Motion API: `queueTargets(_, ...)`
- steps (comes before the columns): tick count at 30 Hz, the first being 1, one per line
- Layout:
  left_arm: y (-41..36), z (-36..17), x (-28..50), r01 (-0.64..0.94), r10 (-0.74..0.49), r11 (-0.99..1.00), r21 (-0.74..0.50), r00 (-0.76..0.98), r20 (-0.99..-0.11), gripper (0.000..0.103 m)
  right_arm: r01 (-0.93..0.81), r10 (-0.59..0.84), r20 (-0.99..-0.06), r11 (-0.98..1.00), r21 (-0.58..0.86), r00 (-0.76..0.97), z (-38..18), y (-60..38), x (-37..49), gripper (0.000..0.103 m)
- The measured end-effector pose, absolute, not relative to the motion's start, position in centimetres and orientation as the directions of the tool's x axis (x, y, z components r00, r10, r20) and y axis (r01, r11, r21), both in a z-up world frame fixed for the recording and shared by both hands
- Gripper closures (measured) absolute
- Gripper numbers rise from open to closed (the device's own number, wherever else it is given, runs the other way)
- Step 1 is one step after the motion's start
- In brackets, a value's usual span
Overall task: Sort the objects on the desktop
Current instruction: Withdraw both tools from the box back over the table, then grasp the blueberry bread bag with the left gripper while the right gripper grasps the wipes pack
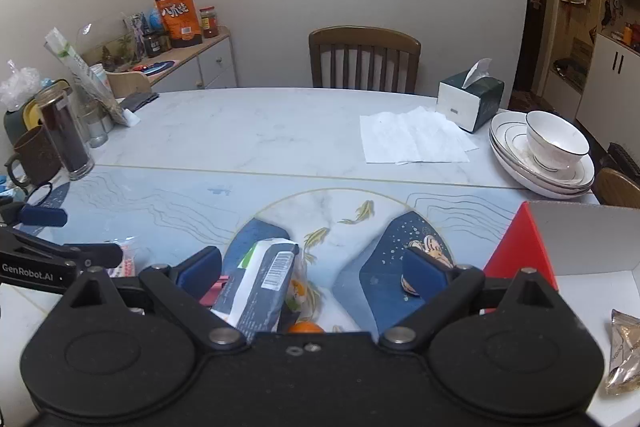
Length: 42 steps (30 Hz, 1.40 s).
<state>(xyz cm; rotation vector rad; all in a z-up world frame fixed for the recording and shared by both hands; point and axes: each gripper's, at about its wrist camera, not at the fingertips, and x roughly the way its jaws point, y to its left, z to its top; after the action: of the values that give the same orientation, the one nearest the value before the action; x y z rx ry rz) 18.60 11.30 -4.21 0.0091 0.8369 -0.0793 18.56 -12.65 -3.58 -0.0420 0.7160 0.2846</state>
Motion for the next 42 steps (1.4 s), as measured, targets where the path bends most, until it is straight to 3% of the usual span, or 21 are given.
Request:
queueTargets(13, 13.0, -7.8, 20.8, -0.029, -0.033, 0.998, -0.061, 0.572, -0.82, 0.0, -0.303, 0.257, -0.705, 0.951, 0.062, 0.662, -6.3, -10.5, 20.3, 0.006)
queueTargets(25, 12.9, -9.6, 21.5, -0.024, -0.023, 0.999, -0.042, 0.534, -0.845, 0.002, -0.319, 0.242, -0.748, 0.947, 0.043, 0.618, -8.2, -9.1, 21.3, 0.008)
queueTargets(30, 13.0, -9.7, 21.6, -0.017, -0.034, 0.999, -0.05, 0.533, -0.845, 0.009, -0.317, 0.242, -0.756, 0.947, 0.048, 0.608, -8.5, -9.1, 21.5, 0.009)
queueTargets(32, 13.0, -9.8, 21.7, -0.014, -0.039, 0.998, -0.054, 0.528, -0.848, 0.016, -0.313, 0.238, -0.76, 0.949, 0.048, 0.605, -8.6, -9.0, 21.6, 0.009)
queueTargets(42, 13.0, -9.7, 21.6, -0.014, -0.04, 0.998, -0.056, 0.532, -0.846, 0.022, -0.312, 0.236, -0.757, 0.949, 0.046, 0.609, -8.6, -8.9, 21.8, 0.011)
